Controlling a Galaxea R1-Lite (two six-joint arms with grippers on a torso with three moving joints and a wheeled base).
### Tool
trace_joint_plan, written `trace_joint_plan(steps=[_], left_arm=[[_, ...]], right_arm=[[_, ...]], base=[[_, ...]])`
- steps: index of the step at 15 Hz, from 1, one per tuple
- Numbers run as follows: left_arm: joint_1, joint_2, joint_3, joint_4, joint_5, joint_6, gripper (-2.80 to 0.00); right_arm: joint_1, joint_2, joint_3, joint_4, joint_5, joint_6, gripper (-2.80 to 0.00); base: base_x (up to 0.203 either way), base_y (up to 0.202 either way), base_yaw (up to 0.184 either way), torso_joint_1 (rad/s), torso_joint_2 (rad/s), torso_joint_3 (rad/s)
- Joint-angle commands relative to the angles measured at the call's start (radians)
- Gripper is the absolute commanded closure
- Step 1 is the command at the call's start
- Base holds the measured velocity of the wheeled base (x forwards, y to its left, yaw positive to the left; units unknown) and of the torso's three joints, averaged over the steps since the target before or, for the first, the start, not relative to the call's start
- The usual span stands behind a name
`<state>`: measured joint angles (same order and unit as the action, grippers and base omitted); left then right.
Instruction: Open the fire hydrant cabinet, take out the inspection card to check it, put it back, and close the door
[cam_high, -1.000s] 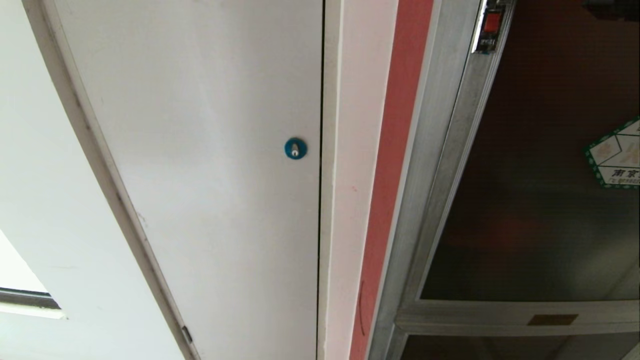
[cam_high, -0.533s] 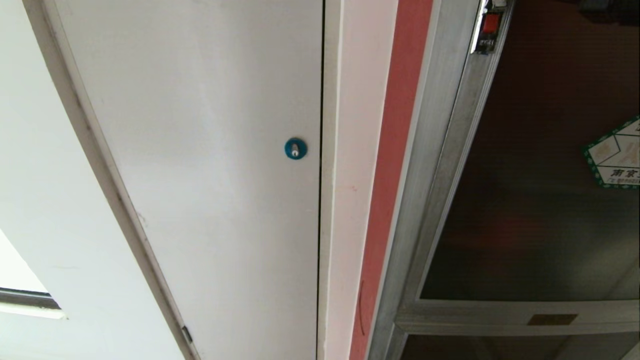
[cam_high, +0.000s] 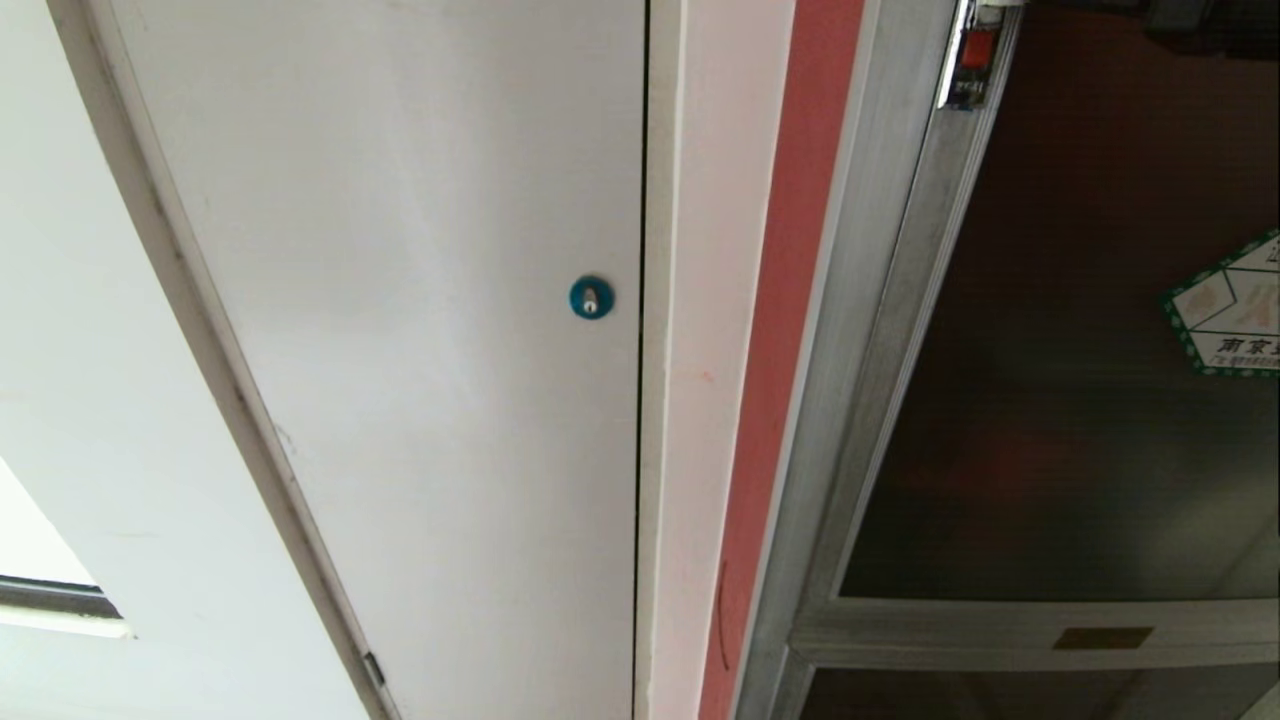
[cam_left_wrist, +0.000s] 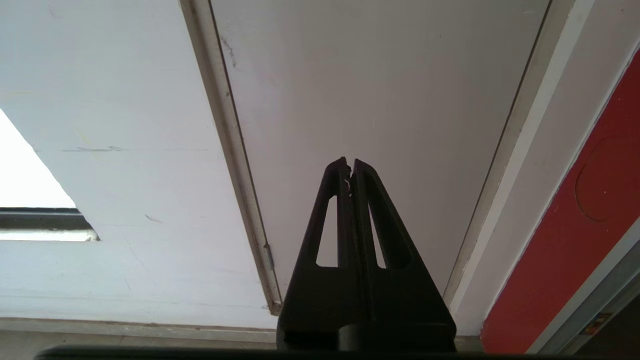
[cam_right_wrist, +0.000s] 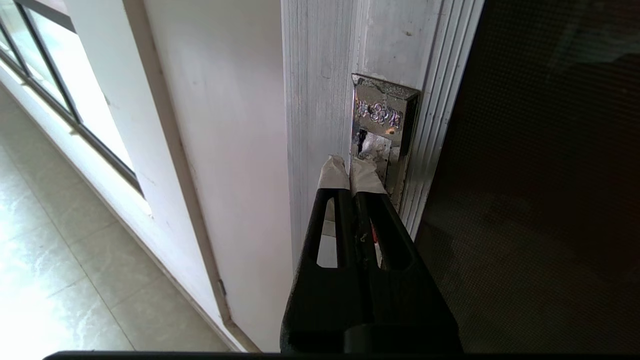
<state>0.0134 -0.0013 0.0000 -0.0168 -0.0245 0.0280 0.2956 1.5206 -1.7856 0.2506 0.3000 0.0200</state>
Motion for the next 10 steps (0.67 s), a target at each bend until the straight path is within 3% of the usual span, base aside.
trace_joint_plan(steps=[1,10], left_arm=[[0.000,0.001,0.006,0.000,0.000,0.000,0.00],[0.000,0.001,0.006,0.000,0.000,0.001,0.00]], right_arm=[[-0.004,0.013,0.000,-0.001,0.001,0.000,0.00],[-0.013,0.038,0.000,-0.001,0.001,0.000,0.00]], base=[[0.000,0.000,0.000,0.000,0.00,0.000],[0.000,0.000,0.000,0.000,0.00,0.000]])
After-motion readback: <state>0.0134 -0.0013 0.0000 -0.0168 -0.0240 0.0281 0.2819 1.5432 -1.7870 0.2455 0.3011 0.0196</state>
